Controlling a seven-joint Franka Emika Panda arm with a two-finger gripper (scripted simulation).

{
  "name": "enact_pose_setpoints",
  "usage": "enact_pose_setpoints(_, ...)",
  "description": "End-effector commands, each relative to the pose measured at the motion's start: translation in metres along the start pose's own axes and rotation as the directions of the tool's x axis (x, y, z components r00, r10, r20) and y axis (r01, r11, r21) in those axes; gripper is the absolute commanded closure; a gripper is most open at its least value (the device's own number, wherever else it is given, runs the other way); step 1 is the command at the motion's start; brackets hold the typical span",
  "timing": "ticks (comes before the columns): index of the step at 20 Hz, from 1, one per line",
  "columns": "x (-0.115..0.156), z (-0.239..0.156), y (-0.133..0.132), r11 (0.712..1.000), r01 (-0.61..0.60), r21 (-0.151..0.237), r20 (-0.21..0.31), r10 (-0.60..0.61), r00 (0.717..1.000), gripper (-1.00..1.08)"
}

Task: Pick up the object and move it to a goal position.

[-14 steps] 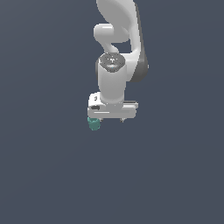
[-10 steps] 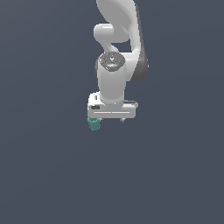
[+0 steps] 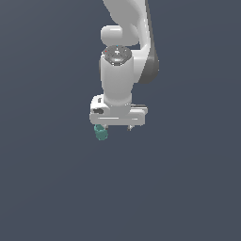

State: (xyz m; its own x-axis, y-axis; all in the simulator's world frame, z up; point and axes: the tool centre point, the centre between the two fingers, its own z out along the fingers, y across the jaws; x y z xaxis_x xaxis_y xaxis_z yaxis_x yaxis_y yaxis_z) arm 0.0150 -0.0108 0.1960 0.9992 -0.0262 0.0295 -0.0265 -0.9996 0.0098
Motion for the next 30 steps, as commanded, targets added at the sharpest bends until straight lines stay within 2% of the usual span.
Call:
enact_pose_setpoints(1, -0.001, 0.001, 0.000, 1.000, 0.006, 0.000, 0.002, -0.006, 1.000, -0.92)
enact_pose_setpoints(10, -0.005, 0.006, 0.009, 0.996, 0.090, 0.000, 0.003, -0.090, 0.996, -0.92)
enact_pose_setpoints(16, -0.011, 0.013, 0.019, 0.981, 0.195, 0.001, 0.006, -0.195, 0.981, -0.92)
enact_pose_setpoints(23, -0.021, 0.024, 0.033, 0.938, 0.348, 0.004, 0.010, -0.348, 0.938, -0.92)
enact_pose_setpoints(30, -0.031, 0.034, 0.047, 0.870, 0.492, 0.009, 0.012, -0.493, 0.870, -0.92)
